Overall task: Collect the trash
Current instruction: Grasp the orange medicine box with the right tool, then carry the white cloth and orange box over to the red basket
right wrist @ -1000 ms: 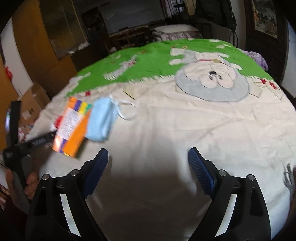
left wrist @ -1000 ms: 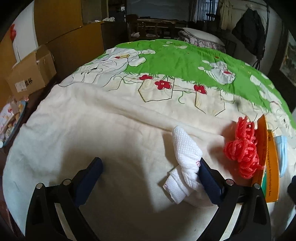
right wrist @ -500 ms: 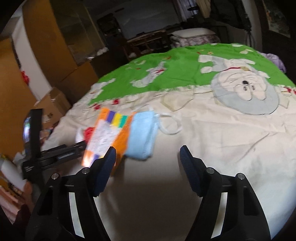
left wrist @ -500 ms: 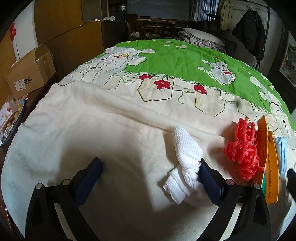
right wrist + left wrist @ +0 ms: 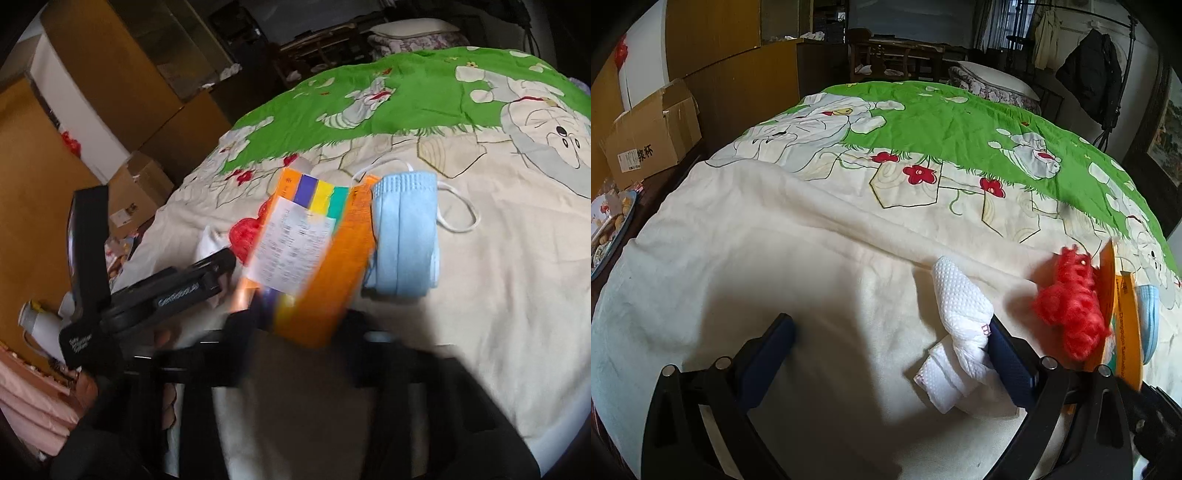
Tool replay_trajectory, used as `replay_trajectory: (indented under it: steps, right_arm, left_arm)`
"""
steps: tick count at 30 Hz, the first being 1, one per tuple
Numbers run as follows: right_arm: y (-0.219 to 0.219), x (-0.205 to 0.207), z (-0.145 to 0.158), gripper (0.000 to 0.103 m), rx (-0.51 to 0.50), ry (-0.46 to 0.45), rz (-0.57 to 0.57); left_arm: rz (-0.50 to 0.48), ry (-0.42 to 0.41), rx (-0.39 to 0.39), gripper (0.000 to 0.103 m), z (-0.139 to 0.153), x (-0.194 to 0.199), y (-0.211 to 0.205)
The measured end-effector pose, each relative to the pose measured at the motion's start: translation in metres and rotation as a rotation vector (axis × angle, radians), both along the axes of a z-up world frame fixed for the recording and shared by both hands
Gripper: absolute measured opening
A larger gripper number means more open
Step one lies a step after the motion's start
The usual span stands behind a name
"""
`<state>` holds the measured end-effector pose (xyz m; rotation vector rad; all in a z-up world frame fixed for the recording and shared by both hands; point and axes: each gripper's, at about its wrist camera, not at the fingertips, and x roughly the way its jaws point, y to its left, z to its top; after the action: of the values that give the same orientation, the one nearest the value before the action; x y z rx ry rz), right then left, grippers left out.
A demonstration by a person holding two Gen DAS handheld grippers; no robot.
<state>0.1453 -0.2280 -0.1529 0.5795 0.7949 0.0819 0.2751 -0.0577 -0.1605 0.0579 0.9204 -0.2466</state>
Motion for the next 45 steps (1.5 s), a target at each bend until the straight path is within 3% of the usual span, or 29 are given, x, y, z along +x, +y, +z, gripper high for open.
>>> replay_trajectory:
  steps: [5,7,10,11,12,18,22,23,26,28,29,32,37,43,45]
  right_arm:
    - [-0.008,-0.041,0.021,0.021,-0.118,-0.08,-0.006]
    - [-0.011,-0.056,0.021,0.022,-0.161,-0.061,0.04]
    - [-0.021,-0.067,0.012,0.035,-0.162,0.004,0.048]
    - [-0.027,-0.07,0.011,0.051,-0.148,0.006,0.032]
    - [-0.031,-0.07,0.011,0.061,-0.14,0.001,0.017]
    - [-0.015,-0.053,0.024,0.072,-0.174,-0.04,0.05]
    - [0.021,-0.044,0.026,0.083,-0.338,-0.044,0.126]
    - [0.033,-0.039,0.022,0.084,-0.421,-0.026,0.138]
    - [0.044,-0.028,0.008,0.083,-0.539,0.031,0.142]
    - [0.036,-0.026,0.005,0.069,-0.512,0.04,0.114]
    - [0.031,-0.029,0.007,0.052,-0.483,0.027,0.104]
    - [0.012,-0.046,0.015,0.045,-0.42,-0.044,0.04]
    - [-0.004,-0.051,0.006,0.046,-0.328,-0.035,0.019]
    - [-0.002,-0.047,0.003,0.051,-0.328,-0.026,0.024]
    - [-0.006,-0.047,0.001,0.053,-0.311,-0.018,0.006]
  left_arm:
    - [-0.002,0.001,-0.012,0.098,0.0,0.001,0.001]
    - [-0.003,0.001,-0.016,0.098,0.0,0.001,0.002]
    - [-0.005,0.0,-0.015,0.098,0.0,0.0,0.002]
    - [-0.005,0.0,-0.014,0.098,0.0,0.0,0.002]
    - [-0.005,0.0,-0.014,0.098,0.0,0.0,0.002]
    - [-0.004,0.0,-0.012,0.098,0.001,0.0,0.002]
    - [-0.002,0.0,-0.024,0.098,0.0,0.0,0.003]
    - [-0.002,0.0,-0.027,0.098,0.0,0.0,0.003]
    - [-0.002,0.0,-0.024,0.098,0.0,0.0,0.003]
    - [-0.003,0.0,-0.024,0.098,0.0,0.0,0.004]
    - [-0.003,0.0,-0.024,0.098,0.0,0.0,0.003]
    - [-0.005,0.0,-0.026,0.098,0.0,0.0,0.003]
    - [-0.033,-0.021,-0.08,0.095,0.004,-0.004,0.008]
    - [-0.108,-0.031,-0.076,0.071,0.003,-0.009,-0.002]
    - [-0.143,-0.034,-0.077,0.057,0.004,-0.012,-0.006]
